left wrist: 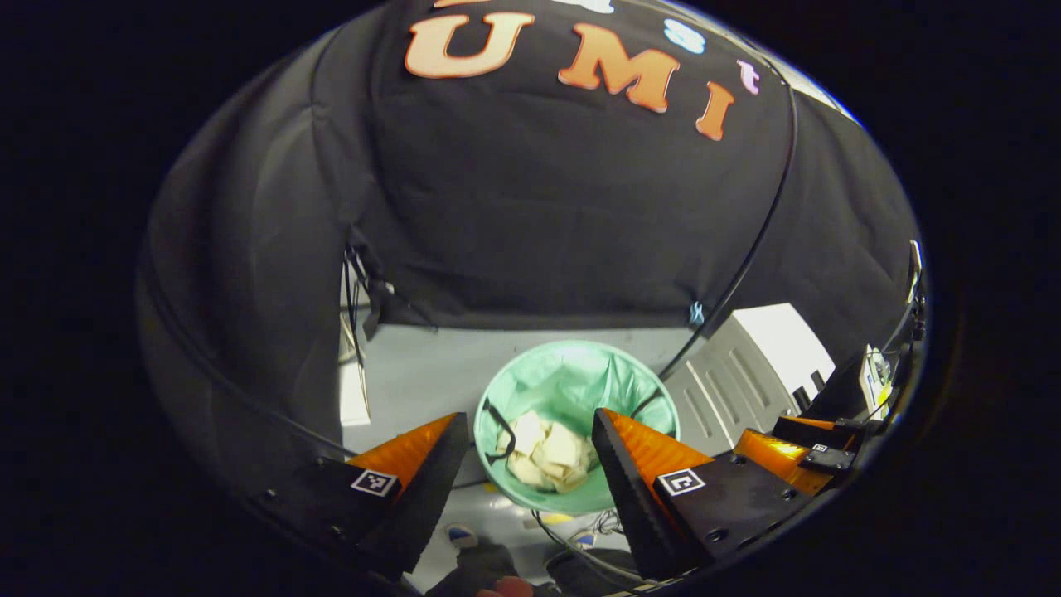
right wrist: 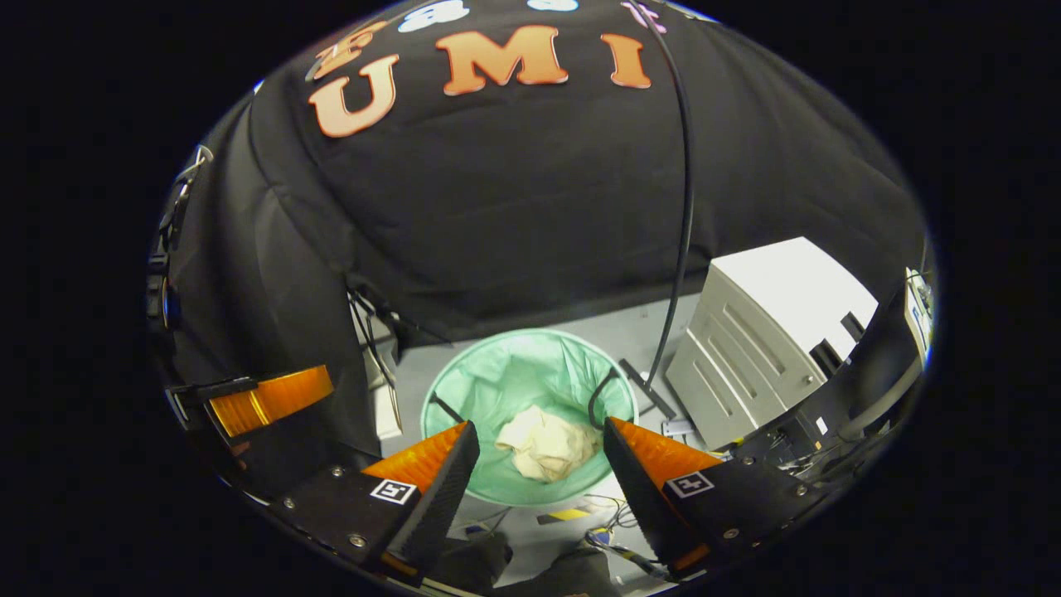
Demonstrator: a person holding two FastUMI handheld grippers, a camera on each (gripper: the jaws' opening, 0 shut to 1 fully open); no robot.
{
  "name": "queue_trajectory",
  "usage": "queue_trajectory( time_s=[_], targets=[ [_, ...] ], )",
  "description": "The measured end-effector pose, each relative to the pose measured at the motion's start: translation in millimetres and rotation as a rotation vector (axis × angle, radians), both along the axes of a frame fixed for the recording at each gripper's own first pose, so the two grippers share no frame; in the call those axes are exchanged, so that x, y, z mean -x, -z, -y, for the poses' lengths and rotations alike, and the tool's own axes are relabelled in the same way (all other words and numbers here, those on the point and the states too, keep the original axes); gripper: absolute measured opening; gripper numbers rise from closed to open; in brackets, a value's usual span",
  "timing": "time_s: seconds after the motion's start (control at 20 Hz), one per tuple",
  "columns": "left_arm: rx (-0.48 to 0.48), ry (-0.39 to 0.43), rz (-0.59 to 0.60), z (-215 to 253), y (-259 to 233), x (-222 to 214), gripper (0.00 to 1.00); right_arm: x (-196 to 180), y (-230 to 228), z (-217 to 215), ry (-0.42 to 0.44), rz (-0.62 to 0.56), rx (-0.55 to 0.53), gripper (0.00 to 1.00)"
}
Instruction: Grasp the clothes on the hanger with both hands and then place them into the laundry hamper below.
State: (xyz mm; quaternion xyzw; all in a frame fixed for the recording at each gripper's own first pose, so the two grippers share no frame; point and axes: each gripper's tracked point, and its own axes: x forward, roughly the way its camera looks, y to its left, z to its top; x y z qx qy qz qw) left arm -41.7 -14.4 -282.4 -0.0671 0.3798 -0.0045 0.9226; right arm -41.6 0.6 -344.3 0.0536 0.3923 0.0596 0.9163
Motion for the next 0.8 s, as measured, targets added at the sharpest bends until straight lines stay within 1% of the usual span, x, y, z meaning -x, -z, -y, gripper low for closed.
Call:
queue_trajectory(
  time_s=[0.05,0.15,0.25,0.35,0.4,0.45,0.55,0.6,0.65,0.75,0.8],
  targets=[
    [-0.004,0.017,0.052,3.3,-24.2,-1.0,0.98,-6.7,-26.7,2.7,0.009,0.054,-0.003,0.94],
    [-0.045,0.045,0.164,-3.5,-70.5,-7.9,0.98,-17.0,-78.1,11.3,0.023,0.151,0.001,0.93],
    [-0.085,0.048,0.272,-10.5,-118.3,-12.2,0.98,-22.0,-127.0,15.4,0.029,0.244,-0.001,0.93],
    [-0.079,0.046,0.351,-8.4,-158.3,-13.7,0.98,-25.3,-174.4,23.2,0.034,0.321,0.007,0.93],
    [-0.073,0.041,0.398,-8.5,-180.3,-15.7,0.95,-27.7,-200.8,28.8,0.040,0.372,0.012,0.93],
    [-0.071,0.033,0.440,-11.9,-200.9,-18.2,0.98,-30.5,-224.5,33.4,0.044,0.415,0.015,0.93],
    [-0.056,0.000,0.536,-21.8,-243.8,-26.2,0.95,-31.0,-266.9,40.6,0.057,0.499,0.026,0.93],
    [-0.054,-0.018,0.568,-28.0,-261.9,-28.6,1.00,-31.6,-289.2,45.0,0.062,0.539,0.031,0.93],
    [-0.054,-0.034,0.588,-34.2,-278.4,-25.6,0.97,-33.0,-311.9,48.9,0.069,0.582,0.038,0.93],
    [-0.035,-0.071,0.627,-37.8,-302.8,-14.7,0.95,-24.8,-353.4,62.3,0.080,0.665,0.040,0.93],
    [-0.029,-0.080,0.652,-37.8,-315.0,-7.9,0.94,-21.7,-364.4,66.5,0.084,0.689,0.042,0.93]
  ],
)
